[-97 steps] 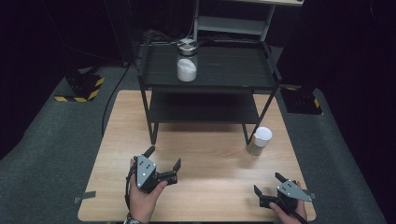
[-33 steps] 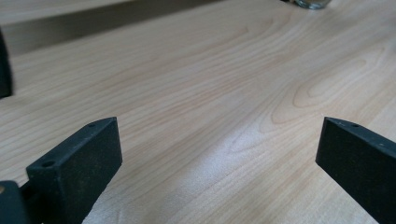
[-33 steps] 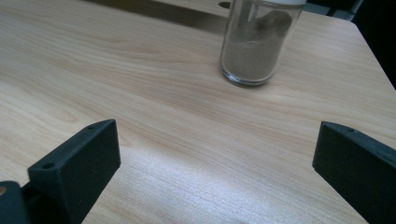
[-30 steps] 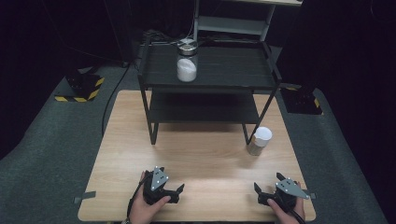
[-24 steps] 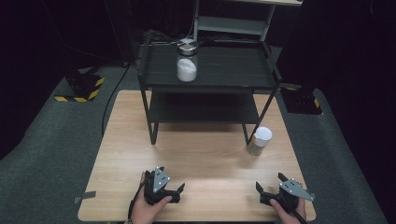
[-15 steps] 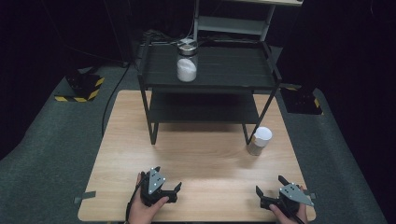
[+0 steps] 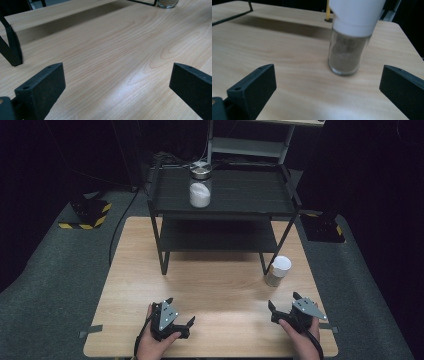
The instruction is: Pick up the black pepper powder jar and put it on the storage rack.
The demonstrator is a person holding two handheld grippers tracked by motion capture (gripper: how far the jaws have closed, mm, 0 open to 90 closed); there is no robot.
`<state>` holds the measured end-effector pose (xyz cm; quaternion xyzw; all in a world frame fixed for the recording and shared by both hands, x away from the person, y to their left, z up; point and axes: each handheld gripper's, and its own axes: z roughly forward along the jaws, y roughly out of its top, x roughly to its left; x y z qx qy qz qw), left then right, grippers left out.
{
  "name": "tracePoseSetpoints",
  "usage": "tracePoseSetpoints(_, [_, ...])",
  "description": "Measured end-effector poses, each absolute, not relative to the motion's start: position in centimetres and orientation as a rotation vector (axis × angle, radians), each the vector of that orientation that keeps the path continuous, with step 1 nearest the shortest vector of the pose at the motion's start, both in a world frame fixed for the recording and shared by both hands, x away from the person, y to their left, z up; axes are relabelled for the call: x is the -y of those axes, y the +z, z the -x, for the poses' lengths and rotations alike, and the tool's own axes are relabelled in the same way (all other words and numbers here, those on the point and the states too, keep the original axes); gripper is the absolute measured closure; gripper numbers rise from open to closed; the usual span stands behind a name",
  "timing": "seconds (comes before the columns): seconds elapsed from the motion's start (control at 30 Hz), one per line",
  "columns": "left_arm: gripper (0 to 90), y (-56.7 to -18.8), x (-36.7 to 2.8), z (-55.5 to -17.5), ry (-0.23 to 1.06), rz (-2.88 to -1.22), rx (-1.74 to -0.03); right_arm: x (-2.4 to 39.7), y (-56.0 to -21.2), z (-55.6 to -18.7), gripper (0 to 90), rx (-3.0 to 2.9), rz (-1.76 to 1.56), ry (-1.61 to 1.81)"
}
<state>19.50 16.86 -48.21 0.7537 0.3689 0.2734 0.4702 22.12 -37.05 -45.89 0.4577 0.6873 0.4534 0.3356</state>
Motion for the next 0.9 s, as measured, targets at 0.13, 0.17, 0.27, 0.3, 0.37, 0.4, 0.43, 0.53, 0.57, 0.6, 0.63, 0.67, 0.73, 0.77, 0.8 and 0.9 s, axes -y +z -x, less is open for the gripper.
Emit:
tracePoseSetpoints(0.13, [0.5, -48.1, -16.7, -19.6, 0.671, -1.841, -0.932, 37.3, -45.6, -24.0, 0.6, -1.771, -1.201, 1.19])
tracePoseSetpoints(0.17, [0.5, -48.1, -16.7, -19.6, 0.671, -1.841, -0.932, 37.3, -45.6, -24.0, 0.6, -1.771, -1.201, 1.19])
tracePoseSetpoints(0.27, [0.6, -48.1, -16.5, -19.6, 0.674, -1.841, -0.942, 37.7, -45.5, -24.9, 0.6, -1.762, -1.191, 1.189])
tracePoseSetpoints(0.3, [0.6, -48.1, -16.4, -19.5, 0.682, -1.846, -0.937, 37.8, -45.5, -25.2, 0.6, -1.76, -1.19, 1.191])
tracePoseSetpoints(0.37, [0.6, -48.0, -16.3, -19.5, 0.689, -1.854, -0.933, 38.0, -45.7, -26.0, 0.6, -1.755, -1.185, 1.199])
tracePoseSetpoints(0.4, [0.5, -48.0, -16.2, -19.5, 0.687, -1.86, -0.931, 38.1, -45.7, -26.3, 0.6, -1.756, -1.188, 1.205])
tracePoseSetpoints(0.43, [0.6, -47.9, -16.2, -19.6, 0.683, -1.868, -0.93, 38.1, -45.9, -26.6, 0.5, -1.754, -1.189, 1.206])
tracePoseSetpoints(0.53, [0.6, -47.6, -16.1, -20.0, 0.668, -1.889, -0.934, 38.1, -46.2, -27.3, 0.5, -1.751, -1.193, 1.209])
tracePoseSetpoints(0.57, [0.6, -47.6, -16.1, -20.0, 0.668, -1.895, -0.931, 38.1, -46.3, -27.5, 0.5, -1.747, -1.201, 1.213])
tracePoseSetpoints(0.6, [0.6, -47.6, -16.1, -20.0, 0.672, -1.898, -0.924, 38.0, -46.4, -27.8, 0.6, -1.746, -1.203, 1.215])
tracePoseSetpoints(0.63, [0.6, -47.6, -16.0, -19.9, 0.679, -1.9, -0.916, 38.0, -46.6, -28.1, 0.6, -1.743, -1.206, 1.221])
tracePoseSetpoints(0.67, [0.6, -47.7, -16.1, -19.8, 0.682, -1.898, -0.909, 37.8, -46.7, -28.3, 0.6, -1.742, -1.212, 1.22])
tracePoseSetpoints(0.73, [0.6, -47.8, -16.1, -19.7, 0.685, -1.892, -0.904, 37.6, -47.0, -29.0, 0.8, -1.735, -1.221, 1.222])
tracePoseSetpoints(0.77, [0.6, -47.8, -16.2, -19.7, 0.681, -1.882, -0.91, 37.6, -47.0, -29.0, 0.8, -1.735, -1.221, 1.222])
tracePoseSetpoints(0.8, [0.6, -47.9, -16.2, -19.6, 0.678, -1.873, -0.921, 37.5, -47.1, -29.2, 1.7, -1.728, -1.222, 1.224])
tracePoseSetpoints(0.9, [0.6, -47.9, -16.3, -19.6, 0.677, -1.865, -0.929, 37.1, -47.3, -29.6, 6.1, -1.715, -1.212, 1.214])
